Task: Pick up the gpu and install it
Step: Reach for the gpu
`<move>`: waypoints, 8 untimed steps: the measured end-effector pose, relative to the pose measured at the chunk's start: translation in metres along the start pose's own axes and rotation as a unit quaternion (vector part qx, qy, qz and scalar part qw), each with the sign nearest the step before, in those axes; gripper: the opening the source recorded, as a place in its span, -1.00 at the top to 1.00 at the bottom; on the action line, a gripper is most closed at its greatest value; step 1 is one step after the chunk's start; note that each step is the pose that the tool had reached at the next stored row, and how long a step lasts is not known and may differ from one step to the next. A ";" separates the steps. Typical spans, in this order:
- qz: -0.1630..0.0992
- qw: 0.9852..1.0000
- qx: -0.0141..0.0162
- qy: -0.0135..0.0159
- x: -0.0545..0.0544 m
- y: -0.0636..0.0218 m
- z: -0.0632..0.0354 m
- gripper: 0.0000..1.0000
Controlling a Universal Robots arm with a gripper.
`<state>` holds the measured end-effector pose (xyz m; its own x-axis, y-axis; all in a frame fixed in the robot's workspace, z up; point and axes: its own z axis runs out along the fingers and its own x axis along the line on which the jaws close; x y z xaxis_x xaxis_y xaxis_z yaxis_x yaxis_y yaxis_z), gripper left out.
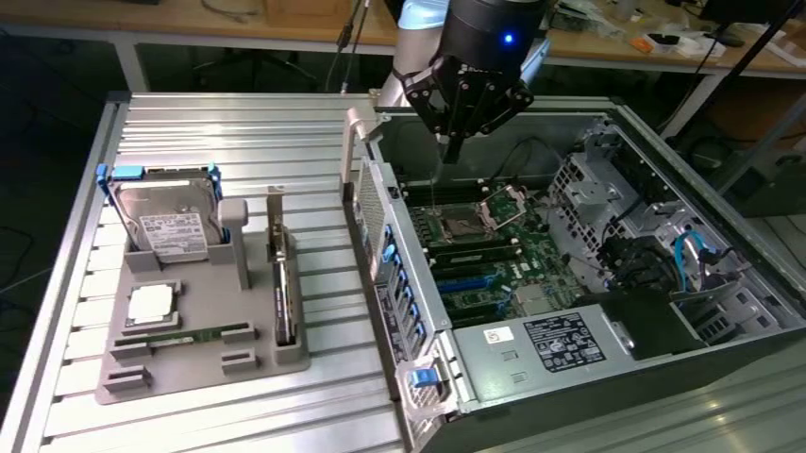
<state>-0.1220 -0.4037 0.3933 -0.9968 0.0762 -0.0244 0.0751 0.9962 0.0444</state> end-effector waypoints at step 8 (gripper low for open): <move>0.000 1.000 0.000 0.000 0.009 -0.0007 0.0008 0.79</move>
<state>-0.1309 -0.4037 0.3922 -0.9968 0.0762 -0.0253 0.0750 0.9962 0.0436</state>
